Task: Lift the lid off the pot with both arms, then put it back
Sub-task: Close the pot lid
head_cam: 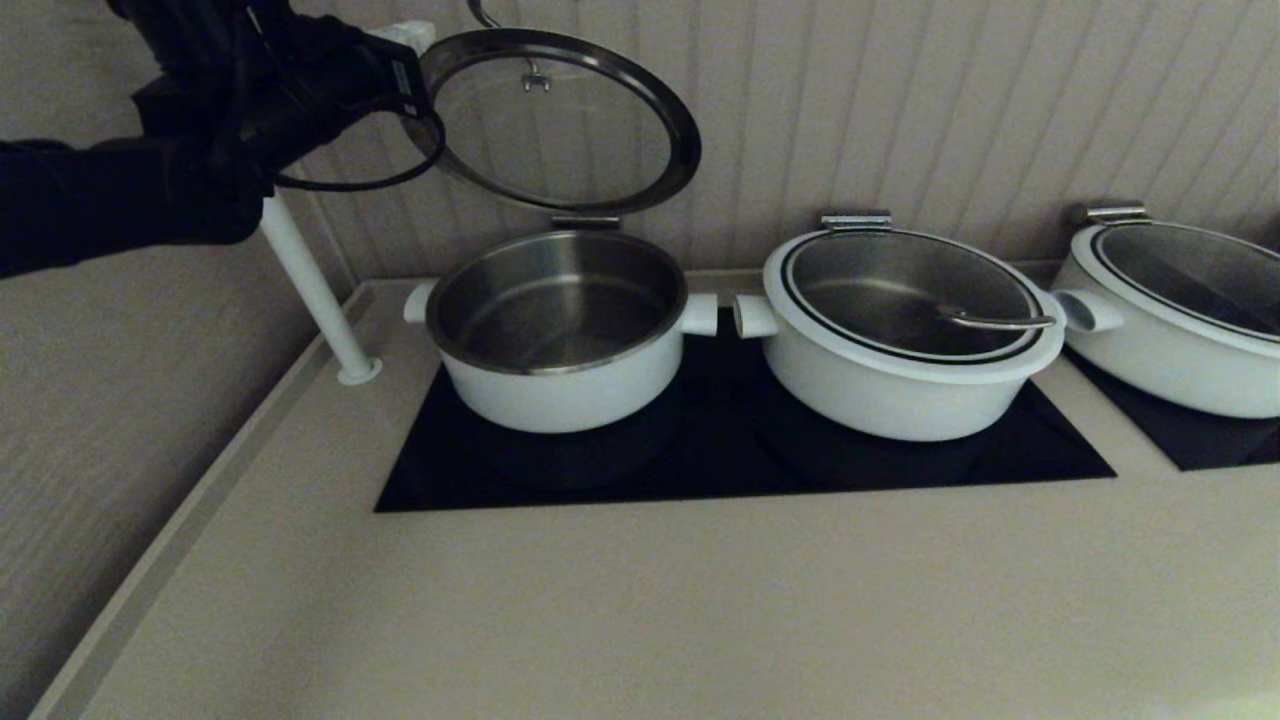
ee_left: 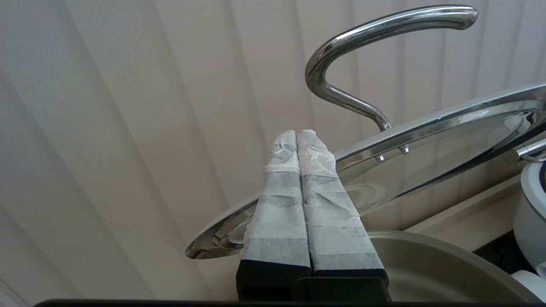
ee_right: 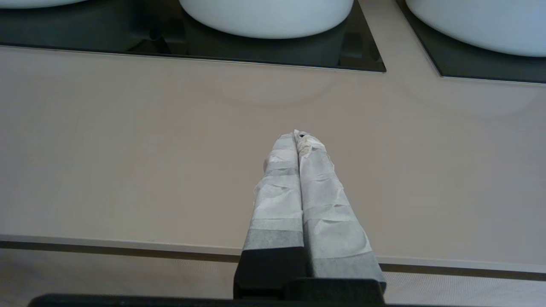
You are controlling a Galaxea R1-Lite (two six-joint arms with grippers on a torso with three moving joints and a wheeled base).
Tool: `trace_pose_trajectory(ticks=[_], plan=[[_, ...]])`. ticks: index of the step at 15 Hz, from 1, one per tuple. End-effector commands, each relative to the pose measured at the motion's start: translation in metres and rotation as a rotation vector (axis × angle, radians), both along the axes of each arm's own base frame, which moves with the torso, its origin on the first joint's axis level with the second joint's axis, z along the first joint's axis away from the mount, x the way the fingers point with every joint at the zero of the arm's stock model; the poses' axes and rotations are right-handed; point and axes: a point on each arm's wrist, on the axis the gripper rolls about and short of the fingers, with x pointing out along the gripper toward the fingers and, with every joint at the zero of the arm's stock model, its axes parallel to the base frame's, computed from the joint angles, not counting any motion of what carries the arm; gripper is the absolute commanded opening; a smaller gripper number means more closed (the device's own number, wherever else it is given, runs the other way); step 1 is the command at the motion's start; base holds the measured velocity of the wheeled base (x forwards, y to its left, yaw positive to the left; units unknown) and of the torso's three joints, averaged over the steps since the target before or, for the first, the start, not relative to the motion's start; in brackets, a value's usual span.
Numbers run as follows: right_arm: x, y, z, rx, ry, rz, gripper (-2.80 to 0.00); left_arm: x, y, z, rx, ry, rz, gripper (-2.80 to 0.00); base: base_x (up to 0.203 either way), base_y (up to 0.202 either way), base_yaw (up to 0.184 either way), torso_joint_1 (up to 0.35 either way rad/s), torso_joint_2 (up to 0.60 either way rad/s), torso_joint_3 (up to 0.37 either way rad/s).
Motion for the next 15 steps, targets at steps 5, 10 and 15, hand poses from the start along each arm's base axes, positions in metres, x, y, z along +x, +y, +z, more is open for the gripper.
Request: trace_pose_trajectory(ticks=[5,10,15], plan=[[0.000,0.000,0.000,-0.001,0.001,0.000,-2.80,-0.014,0.004,0.015,0.001,-0.027,0.009,-2.80,0.000,0.000,0.000,0.000,0.00,0.000],[0.000,0.000,0.000,-0.001,0.000,0.000,-2.80,-0.021,0.006,0.018,0.003,-0.021,0.011,-2.80,0.000,0.000,0.000,0.000,0.00,0.000],[0.000,0.000,0.000,-0.001,-0.001,0.000,-2.80,-0.015,0.009,0.021,-0.003,-0.053,0.015,-2.80,0.000,0.000,0.000,0.000,0.00,0.000]])
